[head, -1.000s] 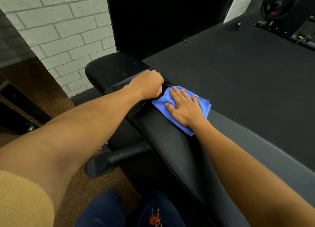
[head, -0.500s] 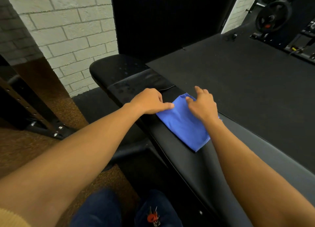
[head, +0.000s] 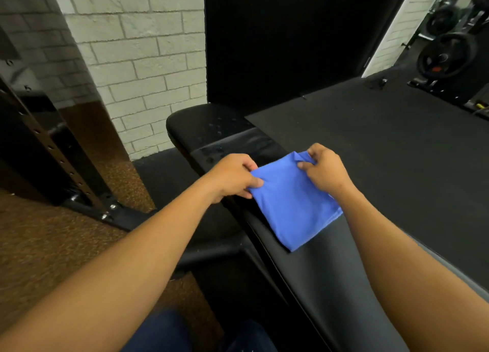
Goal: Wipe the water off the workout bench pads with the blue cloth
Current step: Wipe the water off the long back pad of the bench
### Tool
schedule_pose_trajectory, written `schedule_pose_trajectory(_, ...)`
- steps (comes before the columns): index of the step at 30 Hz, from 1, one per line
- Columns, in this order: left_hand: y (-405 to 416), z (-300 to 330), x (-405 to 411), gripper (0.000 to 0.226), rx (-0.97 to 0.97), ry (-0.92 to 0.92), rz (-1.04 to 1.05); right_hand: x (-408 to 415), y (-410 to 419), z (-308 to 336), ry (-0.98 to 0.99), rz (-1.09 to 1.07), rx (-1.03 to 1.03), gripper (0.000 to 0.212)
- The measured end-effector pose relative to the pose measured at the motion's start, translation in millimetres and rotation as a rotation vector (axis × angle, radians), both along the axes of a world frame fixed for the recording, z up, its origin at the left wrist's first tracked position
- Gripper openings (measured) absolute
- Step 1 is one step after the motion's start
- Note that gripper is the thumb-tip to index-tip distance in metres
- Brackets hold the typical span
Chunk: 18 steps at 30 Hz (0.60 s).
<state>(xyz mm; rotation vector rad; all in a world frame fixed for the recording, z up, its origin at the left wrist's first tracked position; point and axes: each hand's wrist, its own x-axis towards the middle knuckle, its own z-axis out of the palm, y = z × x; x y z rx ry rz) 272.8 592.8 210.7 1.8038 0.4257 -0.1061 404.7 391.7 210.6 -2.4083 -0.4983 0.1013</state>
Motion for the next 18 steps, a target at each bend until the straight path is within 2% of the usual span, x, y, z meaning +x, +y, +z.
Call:
schedule_pose_trajectory(3,45,6,-2,0.018,-0.088,-0.028,0.130,11,35,10,0.020,0.074,0.042,0.016)
schedule_pose_trajectory(6,89,-3,9,0.018,0.030,-0.103,0.292,27,82,16,-0.023,0.069,0.084,0.015)
schedule_pose_trajectory(7,100,-9,13,0.019,0.115,-0.114,0.332,29,98,17,-0.037,0.040,0.085,0.020)
schedule_pose_trajectory(9,118,-21,17,0.025,0.265,-0.124,0.378,25,128,13,-0.101,-0.008,-0.001,0.046)
schedule_pose_trajectory(13,128,-44,16,0.022,0.477,-0.244,0.299,-19,161,-19,-0.265,0.109,-0.226,0.071)
schedule_pose_trajectory(16,125,-60,18,0.023,0.558,-0.365,0.177,-32,160,-42,-0.184,0.110,-0.378,0.087)
schedule_pose_trajectory(18,121,-67,21,0.028,0.627,-0.429,0.090,-25,153,-50,-0.117,0.091,-0.405,0.085)
